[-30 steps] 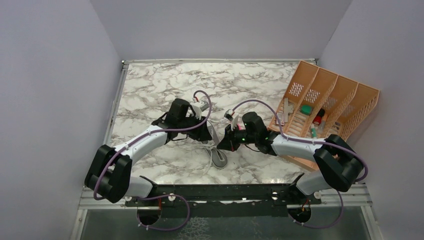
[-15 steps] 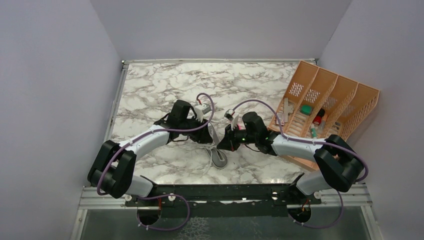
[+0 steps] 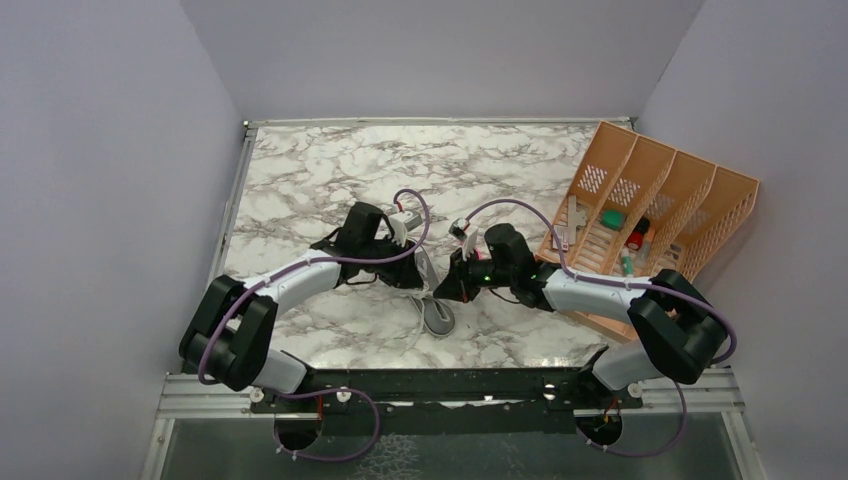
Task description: Tie the shoes
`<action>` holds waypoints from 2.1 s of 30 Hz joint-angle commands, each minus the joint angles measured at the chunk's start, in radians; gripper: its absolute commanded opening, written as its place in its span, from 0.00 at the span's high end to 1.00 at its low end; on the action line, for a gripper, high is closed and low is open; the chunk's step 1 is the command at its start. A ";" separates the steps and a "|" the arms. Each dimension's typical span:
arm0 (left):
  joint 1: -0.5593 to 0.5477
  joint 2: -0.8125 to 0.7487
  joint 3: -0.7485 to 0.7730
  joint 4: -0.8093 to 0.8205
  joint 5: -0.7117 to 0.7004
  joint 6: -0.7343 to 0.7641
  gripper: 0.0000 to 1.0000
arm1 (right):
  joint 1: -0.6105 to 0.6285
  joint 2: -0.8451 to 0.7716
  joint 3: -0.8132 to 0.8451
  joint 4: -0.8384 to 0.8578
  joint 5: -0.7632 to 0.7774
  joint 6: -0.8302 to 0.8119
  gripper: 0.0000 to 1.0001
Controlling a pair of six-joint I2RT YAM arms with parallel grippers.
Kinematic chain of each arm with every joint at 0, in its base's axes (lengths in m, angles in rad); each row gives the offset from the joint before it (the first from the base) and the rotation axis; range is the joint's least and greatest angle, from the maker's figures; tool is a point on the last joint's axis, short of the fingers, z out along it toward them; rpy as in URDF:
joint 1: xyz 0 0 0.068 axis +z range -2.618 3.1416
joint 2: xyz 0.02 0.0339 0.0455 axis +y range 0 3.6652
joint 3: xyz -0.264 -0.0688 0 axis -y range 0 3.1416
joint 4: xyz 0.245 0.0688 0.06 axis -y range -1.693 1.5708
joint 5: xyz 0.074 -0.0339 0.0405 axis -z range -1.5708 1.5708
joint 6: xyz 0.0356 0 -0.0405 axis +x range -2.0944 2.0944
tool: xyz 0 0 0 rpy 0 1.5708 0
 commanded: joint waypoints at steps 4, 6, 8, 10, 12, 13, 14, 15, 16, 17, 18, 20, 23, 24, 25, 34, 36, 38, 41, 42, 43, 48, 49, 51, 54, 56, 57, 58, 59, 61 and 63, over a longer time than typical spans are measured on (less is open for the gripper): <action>-0.007 0.018 0.003 0.021 0.015 0.011 0.78 | 0.007 0.007 0.018 0.015 -0.021 0.011 0.99; -0.008 0.017 0.001 0.021 0.014 0.011 0.80 | 0.007 0.007 0.020 0.017 -0.019 0.018 1.00; -0.009 0.010 0.003 0.016 0.001 0.011 0.91 | 0.007 0.008 0.021 0.022 -0.013 0.032 0.99; -0.009 -0.009 0.006 0.009 -0.010 0.007 0.96 | 0.007 0.011 0.019 0.033 -0.010 0.053 0.99; -0.009 -0.042 0.000 0.008 -0.011 -0.002 0.98 | 0.007 0.013 0.016 0.048 -0.003 0.080 0.99; -0.009 -0.058 -0.004 0.007 -0.010 -0.007 0.99 | 0.007 0.015 0.013 0.061 0.006 0.098 0.99; -0.009 -0.078 -0.010 0.007 -0.007 -0.012 1.00 | 0.007 0.017 0.008 0.073 0.019 0.119 0.99; -0.009 -0.091 -0.016 0.006 -0.004 -0.020 1.00 | 0.007 0.022 0.006 0.083 0.036 0.137 0.99; -0.009 -0.100 -0.021 0.006 -0.003 -0.027 1.00 | 0.007 0.029 0.005 0.099 0.041 0.156 0.99; -0.009 -0.108 -0.027 0.007 -0.003 -0.032 1.00 | 0.008 0.038 0.006 0.110 0.044 0.171 0.99; -0.009 -0.114 -0.030 0.006 -0.002 -0.039 1.00 | 0.008 0.046 0.009 0.116 0.057 0.186 0.99; -0.009 -0.118 -0.036 0.007 0.002 -0.048 1.00 | 0.009 0.062 0.014 0.128 0.084 0.220 0.99; -0.009 -0.115 -0.035 0.006 0.014 -0.061 1.00 | 0.010 0.073 0.015 0.161 0.114 0.268 0.99; -0.009 -0.116 -0.035 0.005 0.019 -0.066 1.00 | 0.010 0.080 0.018 0.170 0.115 0.279 0.99; -0.009 -0.117 -0.035 0.005 0.020 -0.070 1.00 | 0.010 0.087 0.024 0.174 0.114 0.289 0.99; -0.009 -0.110 -0.031 0.003 0.023 -0.087 1.00 | 0.035 0.109 0.009 0.213 0.163 0.390 1.00; -0.009 -0.114 -0.032 0.004 0.022 -0.098 1.00 | 0.039 0.112 -0.005 0.252 0.184 0.437 0.99; -0.009 -0.117 -0.036 0.004 0.021 -0.112 1.00 | 0.047 0.118 -0.009 0.270 0.217 0.469 0.99; -0.009 -0.134 -0.047 0.004 0.016 -0.129 1.00 | 0.059 0.131 -0.002 0.280 0.264 0.511 0.99; -0.009 -0.141 -0.050 0.004 0.013 -0.134 1.00 | 0.063 0.136 0.001 0.265 0.286 0.530 0.99; -0.009 -0.147 -0.054 0.005 0.010 -0.138 1.00 | 0.067 0.139 0.004 0.250 0.310 0.548 0.99; -0.010 -0.163 -0.081 0.031 0.013 -0.187 1.00 | 0.082 0.144 -0.007 0.240 0.392 0.644 0.99; -0.009 -0.166 -0.087 0.036 0.014 -0.199 1.00 | 0.086 0.145 -0.010 0.242 0.409 0.663 0.99; -0.010 -0.176 -0.100 0.048 0.011 -0.221 1.00 | 0.094 0.154 -0.012 0.235 0.448 0.714 1.00; -0.011 -0.200 -0.127 0.088 0.002 -0.269 1.00 | 0.098 0.195 -0.026 0.298 0.462 0.767 0.99; -0.012 -0.209 -0.158 0.143 0.003 -0.322 1.00 | 0.100 0.225 -0.017 0.315 0.454 0.778 0.99; -0.012 -0.210 -0.175 0.168 0.000 -0.342 1.00 | 0.101 0.232 -0.019 0.326 0.453 0.782 0.99; -0.012 -0.210 -0.185 0.181 -0.007 -0.359 1.00 | 0.102 0.236 -0.026 0.345 0.450 0.779 0.99; -0.012 -0.208 -0.188 0.186 -0.017 -0.369 1.00 | 0.102 0.237 -0.035 0.360 0.452 0.777 0.99; -0.012 -0.207 -0.191 0.190 -0.027 -0.378 1.00 | 0.101 0.232 -0.057 0.388 0.459 0.781 0.99; -0.012 -0.210 -0.181 0.178 -0.028 -0.367 0.99 | 0.102 0.241 -0.078 0.437 0.448 0.771 0.99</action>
